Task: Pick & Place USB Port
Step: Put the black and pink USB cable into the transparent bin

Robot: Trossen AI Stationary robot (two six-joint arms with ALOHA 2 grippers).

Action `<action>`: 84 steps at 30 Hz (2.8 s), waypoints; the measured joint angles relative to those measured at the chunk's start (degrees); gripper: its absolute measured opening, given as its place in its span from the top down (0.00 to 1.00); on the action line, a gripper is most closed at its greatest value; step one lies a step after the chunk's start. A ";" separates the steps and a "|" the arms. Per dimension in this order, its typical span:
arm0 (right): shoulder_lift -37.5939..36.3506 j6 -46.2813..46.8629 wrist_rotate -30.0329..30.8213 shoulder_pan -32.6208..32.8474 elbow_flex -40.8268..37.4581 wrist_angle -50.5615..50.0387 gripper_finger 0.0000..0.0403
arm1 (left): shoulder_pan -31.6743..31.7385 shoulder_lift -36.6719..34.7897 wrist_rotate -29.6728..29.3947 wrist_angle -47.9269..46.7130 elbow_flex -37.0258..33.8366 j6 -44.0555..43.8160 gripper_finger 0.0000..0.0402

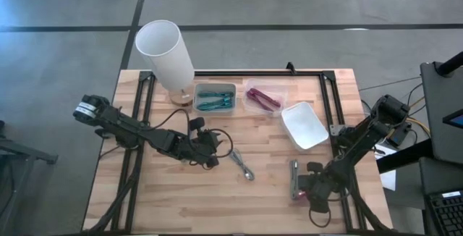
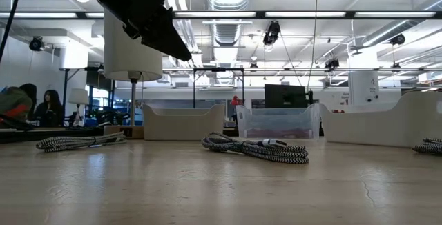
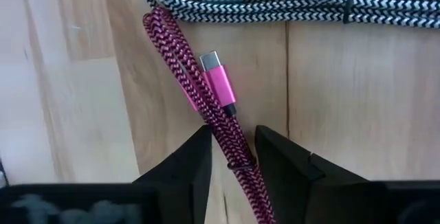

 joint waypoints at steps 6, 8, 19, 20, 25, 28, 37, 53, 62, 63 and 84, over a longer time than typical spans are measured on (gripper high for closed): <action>-0.02 -0.25 1.08 0.01 -0.35 0.06 0.78 | 0.00 0.00 -0.05 0.00 0.00 -0.02 0.69; -0.02 0.40 0.95 0.00 -0.42 0.31 0.83 | -0.02 0.00 -0.15 0.00 0.00 -0.02 0.69; -1.34 9.05 1.60 -1.21 4.88 2.15 0.95 | 0.00 0.00 -0.26 0.06 -0.02 0.02 0.69; -1.89 9.64 1.93 -1.59 5.74 2.08 0.95 | 0.00 0.00 -0.26 0.19 -0.02 0.16 0.69; -3.09 5.86 14.06 -3.72 9.33 1.90 0.95 | 0.00 0.00 -0.26 0.59 -0.02 1.52 0.69; -3.52 -0.09 23.91 -6.00 11.22 2.03 0.95 | 0.00 0.00 -0.28 0.77 -0.02 1.70 0.69; -3.43 -20.88 46.65 -19.41 14.07 1.95 0.95 | 0.00 0.00 -0.26 0.76 -0.02 1.77 0.69; -3.43 -44.10 49.86 -54.41 17.87 2.74 0.95 | -0.02 0.00 -0.24 0.68 -0.02 1.75 0.69; -1.84 -55.52 40.13 -63.11 13.44 16.60 0.95 | -0.02 0.00 -0.24 0.66 -0.02 1.75 0.69; -1.22 -56.19 38.62 -63.87 13.30 17.89 0.95 | -0.02 0.00 -0.24 0.68 -0.02 1.75 0.69; 12.56 -55.84 28.52 -69.52 14.28 18.37 0.88 | 0.00 0.00 -0.20 0.68 -0.02 1.75 0.69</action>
